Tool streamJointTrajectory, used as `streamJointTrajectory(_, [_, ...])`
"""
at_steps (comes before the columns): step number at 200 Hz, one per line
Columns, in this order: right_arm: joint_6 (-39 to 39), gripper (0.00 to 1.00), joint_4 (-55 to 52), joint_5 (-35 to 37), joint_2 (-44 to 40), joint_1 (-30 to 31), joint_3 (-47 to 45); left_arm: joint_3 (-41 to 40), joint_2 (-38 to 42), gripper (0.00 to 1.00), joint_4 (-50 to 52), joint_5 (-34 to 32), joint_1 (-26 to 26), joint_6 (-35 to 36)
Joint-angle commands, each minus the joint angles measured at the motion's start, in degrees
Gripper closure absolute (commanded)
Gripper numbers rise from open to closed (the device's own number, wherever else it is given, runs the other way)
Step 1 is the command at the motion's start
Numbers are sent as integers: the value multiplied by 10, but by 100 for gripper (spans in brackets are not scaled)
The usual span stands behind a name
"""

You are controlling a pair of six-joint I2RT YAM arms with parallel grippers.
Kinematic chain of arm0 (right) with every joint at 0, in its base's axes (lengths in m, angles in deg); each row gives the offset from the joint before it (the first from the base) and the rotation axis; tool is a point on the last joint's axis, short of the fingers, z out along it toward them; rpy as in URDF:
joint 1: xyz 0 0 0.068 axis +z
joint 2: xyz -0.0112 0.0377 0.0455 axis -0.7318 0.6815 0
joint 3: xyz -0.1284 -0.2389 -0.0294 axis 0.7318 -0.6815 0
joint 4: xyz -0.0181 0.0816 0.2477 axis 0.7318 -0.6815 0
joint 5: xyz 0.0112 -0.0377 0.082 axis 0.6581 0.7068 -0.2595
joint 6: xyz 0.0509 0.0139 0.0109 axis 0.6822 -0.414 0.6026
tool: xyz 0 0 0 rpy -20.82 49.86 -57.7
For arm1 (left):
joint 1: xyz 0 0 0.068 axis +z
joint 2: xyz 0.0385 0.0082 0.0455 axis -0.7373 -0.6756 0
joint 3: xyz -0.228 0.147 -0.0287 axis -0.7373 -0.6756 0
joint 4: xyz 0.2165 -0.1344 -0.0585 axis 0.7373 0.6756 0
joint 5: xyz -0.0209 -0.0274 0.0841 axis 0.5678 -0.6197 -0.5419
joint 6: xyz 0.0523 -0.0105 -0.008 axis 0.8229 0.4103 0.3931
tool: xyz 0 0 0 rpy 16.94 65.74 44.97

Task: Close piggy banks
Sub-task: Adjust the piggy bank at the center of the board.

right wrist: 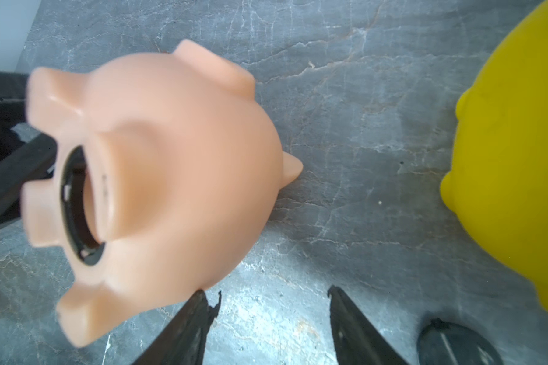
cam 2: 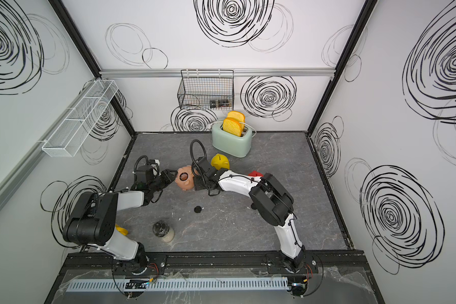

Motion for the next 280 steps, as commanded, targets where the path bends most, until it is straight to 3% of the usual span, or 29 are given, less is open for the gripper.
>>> streamJointTrajectory(1, [7, 37, 3, 1, 13, -3, 22, -15, 16, 60, -6, 8, -3, 10])
streamJointTrajectory(156, [-7, 37, 6, 0, 23, -10, 37, -31, 50, 60, 9, 0, -17, 10])
streamJointTrajectory(280, [-5, 37, 0, 22, -73, 8, -32, -45, 92, 60, 7, -16, -14, 0])
